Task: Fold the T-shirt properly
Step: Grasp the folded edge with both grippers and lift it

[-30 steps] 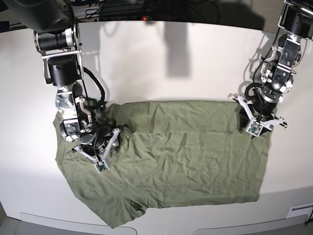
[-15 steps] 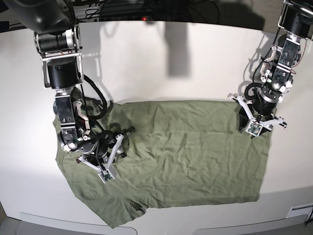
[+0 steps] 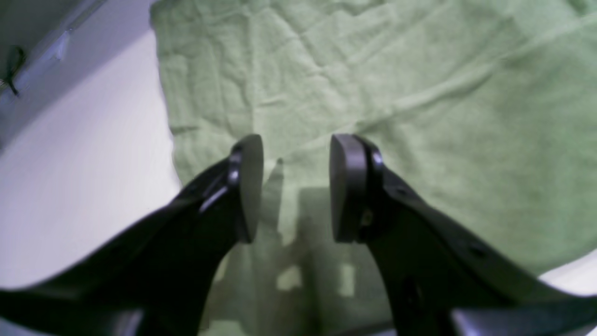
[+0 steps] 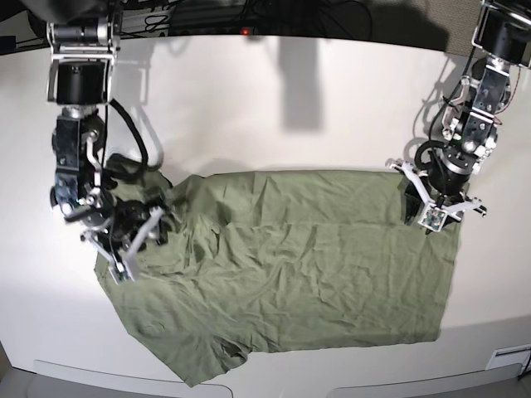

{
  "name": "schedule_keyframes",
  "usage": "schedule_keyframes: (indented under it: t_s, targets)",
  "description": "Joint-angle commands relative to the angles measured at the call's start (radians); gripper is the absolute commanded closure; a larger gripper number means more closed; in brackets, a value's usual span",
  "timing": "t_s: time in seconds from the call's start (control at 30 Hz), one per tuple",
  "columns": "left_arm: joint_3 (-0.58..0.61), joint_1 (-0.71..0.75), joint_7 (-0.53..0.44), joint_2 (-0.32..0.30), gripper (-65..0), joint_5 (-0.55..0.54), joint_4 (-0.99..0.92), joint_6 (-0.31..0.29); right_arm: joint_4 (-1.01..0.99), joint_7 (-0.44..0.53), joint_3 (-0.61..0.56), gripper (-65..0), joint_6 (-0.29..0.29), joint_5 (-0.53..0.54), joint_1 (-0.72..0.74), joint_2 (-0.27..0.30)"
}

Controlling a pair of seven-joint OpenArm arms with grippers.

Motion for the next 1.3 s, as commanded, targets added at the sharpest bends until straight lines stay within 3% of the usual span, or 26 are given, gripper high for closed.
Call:
schedule_keyframes:
  t_s: [0.0,0.27,0.57,0.73,0.9,1.03,1.27]
  targets:
    - [-0.010,-0.019,0.002,-0.011,-23.4,-0.020,0.019,0.007,0.017,0.013,0.019,-26.3,0.000,0.014,0.011,0.012]
    - [-0.010,-0.019,0.141,-0.011,-23.4,-0.139,0.018,0.007,-0.001,0.094,0.031,-26.3,0.003,-0.061,-0.099,0.041]
    - [-0.010,-0.019,0.259,0.014,-23.4,-0.160,0.018,0.006,-0.108,0.051,0.031,-26.3,0.005,-0.055,-0.109,0.129]
    - [-0.010,-0.016,0.315,0.016,-23.4,-0.159,0.018,0.007,-0.108,0.016,0.031,-26.3,0.063,-0.003,-0.114,0.170]
    - [-0.010,0.029,0.317,0.016,-23.0,-0.159,0.018,0.007,-0.108,0.013,0.031,-26.3,0.068,0.006,-0.115,0.175]
    - [-0.012,0.077,0.306,0.016,-14.7,-0.159,0.018,0.007,-0.103,0.010,0.031,-26.3,0.079,0.061,-0.131,0.180]
    - [-0.012,0.098,0.321,0.015,-14.5,-0.129,0.018,0.007,-0.035,0.003,0.031,-26.3,0.082,0.071,-0.204,0.181]
